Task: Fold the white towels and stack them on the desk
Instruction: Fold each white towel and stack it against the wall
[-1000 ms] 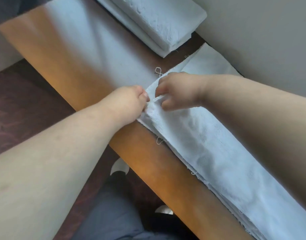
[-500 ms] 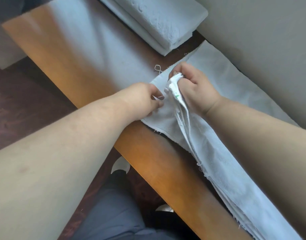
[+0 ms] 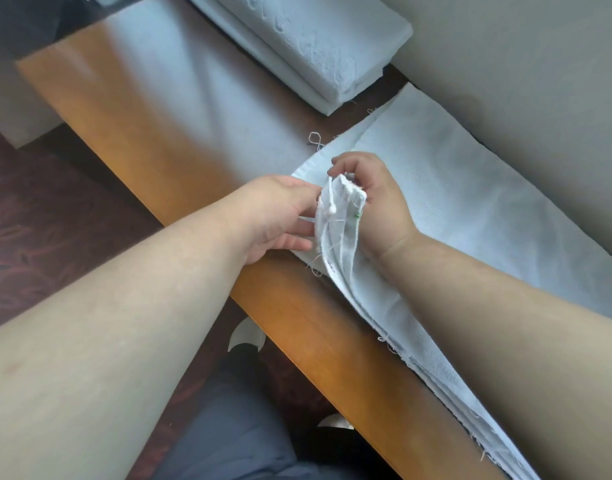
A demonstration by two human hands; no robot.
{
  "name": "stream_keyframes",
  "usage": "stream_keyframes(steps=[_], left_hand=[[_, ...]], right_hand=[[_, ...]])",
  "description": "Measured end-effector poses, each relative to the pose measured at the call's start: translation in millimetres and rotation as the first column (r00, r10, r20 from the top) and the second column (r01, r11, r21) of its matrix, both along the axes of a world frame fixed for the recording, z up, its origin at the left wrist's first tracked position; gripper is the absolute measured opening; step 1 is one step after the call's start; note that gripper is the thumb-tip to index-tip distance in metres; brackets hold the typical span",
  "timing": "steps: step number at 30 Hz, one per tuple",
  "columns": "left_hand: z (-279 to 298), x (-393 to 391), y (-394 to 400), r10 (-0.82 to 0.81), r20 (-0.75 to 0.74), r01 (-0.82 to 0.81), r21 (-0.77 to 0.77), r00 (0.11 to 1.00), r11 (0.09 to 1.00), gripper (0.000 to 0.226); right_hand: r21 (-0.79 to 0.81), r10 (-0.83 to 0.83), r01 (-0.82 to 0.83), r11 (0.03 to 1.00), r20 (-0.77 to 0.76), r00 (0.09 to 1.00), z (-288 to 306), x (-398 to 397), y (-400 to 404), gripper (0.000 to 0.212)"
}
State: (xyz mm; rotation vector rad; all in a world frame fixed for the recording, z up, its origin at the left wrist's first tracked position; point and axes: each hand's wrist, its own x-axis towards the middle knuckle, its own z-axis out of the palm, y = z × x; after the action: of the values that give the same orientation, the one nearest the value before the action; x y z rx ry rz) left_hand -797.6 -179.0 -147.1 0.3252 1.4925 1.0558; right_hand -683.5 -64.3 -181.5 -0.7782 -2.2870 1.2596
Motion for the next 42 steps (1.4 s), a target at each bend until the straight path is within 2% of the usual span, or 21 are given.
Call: stream_keyframes(steps=[3,5,8,10,12,14,16,18,19,20,22,23,25,27,29,30,34,37,39,42], left_hand=[[-1.8,-8.0,-1.0,0.012,0.042,-0.010,-0.053,0.999,0.999,0.036],[-4.7,-11.7,-2.0,0.007,-0.036,-0.009,-0.068,0.999,0.998,0.031],[-8.9,-15.9,-3.6,-0.033,-0.109,0.024,-0.088,0.993,0.996,0.019],[-8.9,-19.1,-4.2,-0.089,-0.124,0.082,-0.055,0.988,0.995,0.017],[-7.5,-24.5,-3.2,-0.129,-0.250,0.115,-0.070,0.959,0.991,0.018],[-7.2,-28.3,-0.5,-0.202,-0.484,0.146,-0.151,0.851,0.978,0.017],[-7.9,-26.8,4.9,-0.312,-0.688,0.177,-0.262,0.655,0.949,0.016],[-10.6,-20.1,10.1,-0.366,-0.753,0.196,-0.310,0.546,0.930,0.032],[-13.1,-17.6,13.2,-0.394,-0.767,0.217,-0.329,0.506,0.919,0.043],[-15.8,-15.8,16.3,-0.417,-0.782,0.235,-0.346,0.463,0.908,0.051],[-21.4,-18.6,20.8,-0.434,-0.819,0.263,-0.355,0.376,0.897,0.040],[-24.2,-21.5,21.6,-0.436,-0.825,0.268,-0.356,0.360,0.895,0.037],[-29.0,-27.3,22.8,-0.426,-0.823,0.271,-0.342,0.375,0.900,0.031],[-31.4,-32.4,24.3,-0.442,-0.817,0.260,-0.366,0.369,0.893,0.030],[-31.1,-36.7,26.9,-0.479,-0.812,0.243,-0.416,0.335,0.876,0.032],[-30.8,-38.4,29.7,-0.491,-0.808,0.237,-0.433,0.326,0.870,0.032],[-28.3,-45.7,41.2,-0.570,-0.745,0.258,-0.509,0.346,0.821,0.028],[-23.5,-50.7,52.2,-0.679,-0.684,0.305,-0.608,0.267,0.733,0.028],[-19.6,-50.3,66.7,-0.646,-0.723,0.293,-0.580,0.246,0.760,0.041],[-17.6,-43.3,93.9,-0.570,-0.758,0.279,-0.499,0.317,0.820,0.055]], right_hand=[[0.079,-0.045,0.041,0.996,0.038,0.998,-6.9,-8.0,-10.7,0.018],[0.168,-0.103,0.089,0.982,0.081,0.991,-9.1,-17.7,-20.2,0.016],[0.258,-0.174,0.121,0.959,0.192,0.966,-10.7,-23.4,-28.3,0.027],[0.131,-0.138,0.116,0.985,0.167,0.976,-8.2,-20.6,-27.8,0.026],[-0.059,-0.141,0.145,0.988,0.073,0.987,-1.9,-15.9,-21.4,0.032],[-0.089,-0.226,0.229,0.969,0.042,0.973,3.9,-7.9,-9.0,0.040],[0.113,-0.258,0.243,0.963,0.150,0.954,5.9,-0.3,5.1,0.036],[0.364,-0.229,0.081,0.928,0.385,0.894,0.4,3.8,14.6,0.036],[0.412,-0.206,0.000,0.911,0.456,0.866,-4.0,4.8,16.2,0.037],[0.423,-0.193,-0.025,0.906,0.464,0.865,-6.8,4.8,17.7,0.037],[0.381,-0.219,0.072,0.922,0.357,0.908,-3.6,2.1,27.1,0.037],[0.362,-0.257,0.141,0.921,0.296,0.920,-2.9,-0.3,37.3,0.040],[0.397,-0.343,0.212,0.893,0.297,0.891,-2.2,-5.6,65.7,0.044],[0.428,-0.410,0.212,0.878,0.447,0.795,-4.0,-8.4,98.4,0.043],[0.414,-0.404,0.157,0.896,0.617,0.675,-12.2,-3.9,120.2,0.054],[0.417,-0.400,0.135,0.899,0.655,0.641,-17.4,0.2,126.0,0.062],[0.441,-0.446,0.174,0.880,0.644,0.622,-27.7,5.4,129.4,0.083],[0.439,-0.454,0.186,0.879,0.653,0.606,-22.8,-1.6,133.7,0.086],[0.439,-0.452,0.183,0.879,0.651,0.610,-19.0,-7.6,137.9,0.086],[0.451,-0.439,0.158,0.878,0.632,0.639,-22.5,-15.1,135.3,0.080]])
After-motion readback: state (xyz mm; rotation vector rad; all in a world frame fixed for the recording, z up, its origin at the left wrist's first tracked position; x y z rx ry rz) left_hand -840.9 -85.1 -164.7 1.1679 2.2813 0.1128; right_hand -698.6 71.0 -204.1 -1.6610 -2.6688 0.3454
